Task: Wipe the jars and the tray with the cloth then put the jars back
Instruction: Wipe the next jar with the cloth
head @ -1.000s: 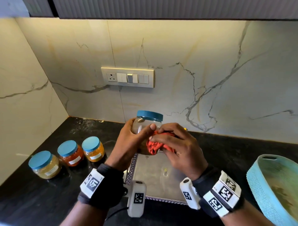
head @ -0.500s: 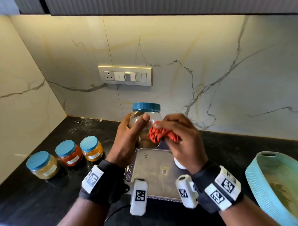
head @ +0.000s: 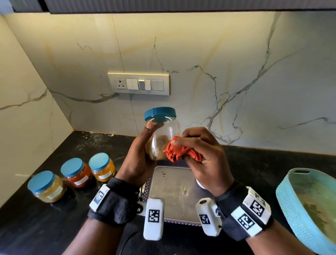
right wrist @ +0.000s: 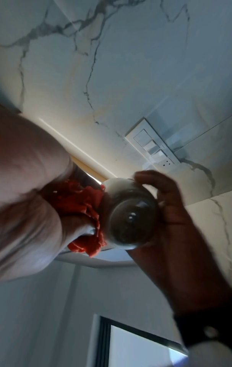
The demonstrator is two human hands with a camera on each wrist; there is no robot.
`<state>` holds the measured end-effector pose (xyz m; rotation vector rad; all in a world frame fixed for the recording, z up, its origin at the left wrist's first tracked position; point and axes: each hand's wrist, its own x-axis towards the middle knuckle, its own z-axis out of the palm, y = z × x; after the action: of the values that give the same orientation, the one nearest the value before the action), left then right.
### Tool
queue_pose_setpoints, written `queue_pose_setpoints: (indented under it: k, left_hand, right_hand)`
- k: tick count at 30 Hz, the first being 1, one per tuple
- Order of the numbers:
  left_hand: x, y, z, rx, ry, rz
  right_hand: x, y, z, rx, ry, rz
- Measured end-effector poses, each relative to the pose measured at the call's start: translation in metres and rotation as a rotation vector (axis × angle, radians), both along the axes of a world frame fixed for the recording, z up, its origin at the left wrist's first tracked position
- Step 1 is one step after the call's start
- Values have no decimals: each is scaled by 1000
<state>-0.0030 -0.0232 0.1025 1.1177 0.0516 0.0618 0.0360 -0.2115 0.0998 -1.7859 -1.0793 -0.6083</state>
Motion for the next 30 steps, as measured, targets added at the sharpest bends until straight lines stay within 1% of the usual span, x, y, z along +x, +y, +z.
queue_pose_setpoints:
  k: [4,6,8,10,14,15,17,19,21,22,24,27,28,30]
  left_hand:
    - [1,4,2,103,18,-28]
    - [4,3,-2,178,-1,5]
    - [5,-1,-8,197,-27,53]
    - [5,-3,-13,143,-25,51]
    - [4,-7,-11,55,-44,23]
    - [4,-7,-9,40,-49,23]
    - [4,-7,-5,-21,-59,18]
    - [4,-5,-3,-79,-52,27]
    - [4,-2,-4,-68,-42,25]
    - [4,-2,-4,-63,-40,13]
    - [4,-4,-5,-64,-36,-14]
    - [5,-8,-8,-32,-46,-46]
    - [6,-9,-7,-31,-48,-47]
    - [6,-9,-5,-35,-43,-31]
  right_hand:
    - [7,0,1,-201,-126,11]
    - [6,2,-1,-287,-197,39]
    - [4,3,-1,-309,-240,48]
    - [6,3,4,-273,-197,29]
    - [27,5,18,-20,100,-19]
    - [26,6,18,13,132,-18]
    - [14,7,12,-8,99,-27]
    - [-5,5,2,-105,15,-18]
    - [-15,0,-7,-188,-69,-4]
    - [-13,-1,-8,-199,-89,-4]
    - [-2,2,-4,-139,-41,-17]
    - [17,8,7,44,125,-67]
    - [19,9,9,65,140,-74]
    - [12,9,6,38,91,-66]
